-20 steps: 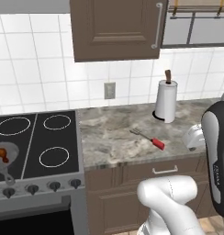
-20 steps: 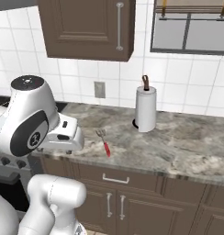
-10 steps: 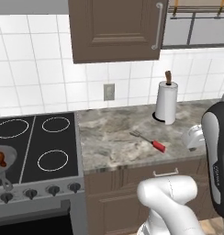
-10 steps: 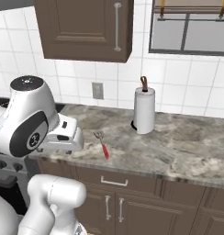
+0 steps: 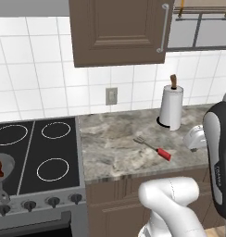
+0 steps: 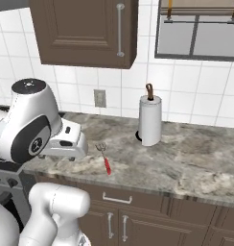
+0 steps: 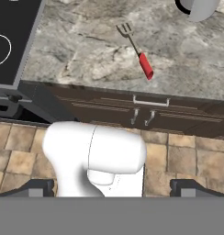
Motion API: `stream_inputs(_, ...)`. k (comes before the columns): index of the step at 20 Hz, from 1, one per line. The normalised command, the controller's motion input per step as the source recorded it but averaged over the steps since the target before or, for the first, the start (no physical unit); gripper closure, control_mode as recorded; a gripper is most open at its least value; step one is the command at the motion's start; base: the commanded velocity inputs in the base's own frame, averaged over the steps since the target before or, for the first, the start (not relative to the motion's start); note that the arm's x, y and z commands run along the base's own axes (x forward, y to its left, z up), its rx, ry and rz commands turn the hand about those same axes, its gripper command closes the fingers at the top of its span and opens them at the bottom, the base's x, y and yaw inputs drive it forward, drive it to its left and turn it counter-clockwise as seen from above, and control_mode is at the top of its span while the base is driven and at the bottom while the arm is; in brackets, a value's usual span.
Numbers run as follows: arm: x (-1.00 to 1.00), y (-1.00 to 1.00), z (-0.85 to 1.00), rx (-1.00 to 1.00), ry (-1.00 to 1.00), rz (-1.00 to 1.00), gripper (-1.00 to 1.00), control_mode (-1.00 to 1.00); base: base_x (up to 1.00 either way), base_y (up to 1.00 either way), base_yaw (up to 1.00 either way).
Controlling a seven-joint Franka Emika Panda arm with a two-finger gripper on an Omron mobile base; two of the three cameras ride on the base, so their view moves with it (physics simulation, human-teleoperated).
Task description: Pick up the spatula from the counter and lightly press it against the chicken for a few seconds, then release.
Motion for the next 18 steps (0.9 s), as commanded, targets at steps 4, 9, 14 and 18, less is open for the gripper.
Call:
stream_inputs(4,0.00,0.00,0.00,0.00,0.00,0.00,-1.00,1.00,0.14,-0.04,0.00)
stream_inputs(9,0.07,0.00,-0.06,0.00,0.00,0.00,-1.00,-1.00,0.03,0.00,0.00)
stream_inputs(14,0.08,-0.02,-0.09,0.00,0.00,0.00,-1.00,-1.00,0.00,0.00,0.00)
stream_inputs(18,0.08,-0.04,-0.09,0.00,0.00,0.00,-1.00,-1.00,0.00,0.00,0.00)
